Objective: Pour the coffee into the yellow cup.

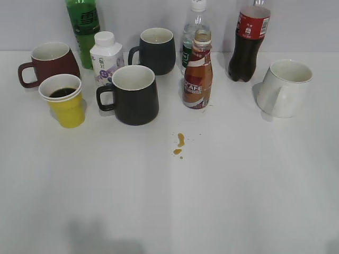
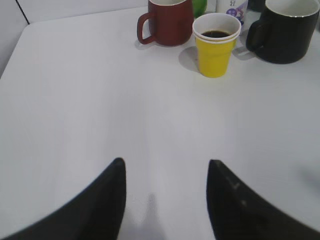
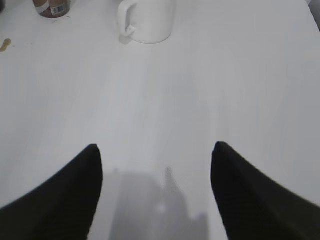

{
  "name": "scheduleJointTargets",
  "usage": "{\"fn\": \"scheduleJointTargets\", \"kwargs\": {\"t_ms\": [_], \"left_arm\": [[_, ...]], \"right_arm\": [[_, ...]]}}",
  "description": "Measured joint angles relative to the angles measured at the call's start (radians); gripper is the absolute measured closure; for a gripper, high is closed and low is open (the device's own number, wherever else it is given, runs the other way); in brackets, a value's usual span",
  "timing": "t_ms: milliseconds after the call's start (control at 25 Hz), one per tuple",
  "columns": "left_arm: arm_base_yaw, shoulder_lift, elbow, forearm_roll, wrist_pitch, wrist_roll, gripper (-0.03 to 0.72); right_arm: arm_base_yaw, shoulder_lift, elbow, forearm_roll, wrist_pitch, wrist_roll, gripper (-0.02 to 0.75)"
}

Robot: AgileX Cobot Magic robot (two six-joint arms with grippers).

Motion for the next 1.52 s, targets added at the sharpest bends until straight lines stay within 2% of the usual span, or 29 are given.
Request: {"fn": "scheduleJointTargets", "kwargs": {"t_ms": [360, 1520], "left_arm": [[0.000, 0.000, 0.000, 0.000, 0.000, 0.000, 0.299], [0.000, 0.000, 0.000, 0.000, 0.000, 0.000, 0.428]], "right_arm": [[0.000, 0.000, 0.000, 0.000, 0.000, 0.000, 0.227], [0.000, 0.000, 0.000, 0.000, -0.001, 0.000, 0.227]]}}
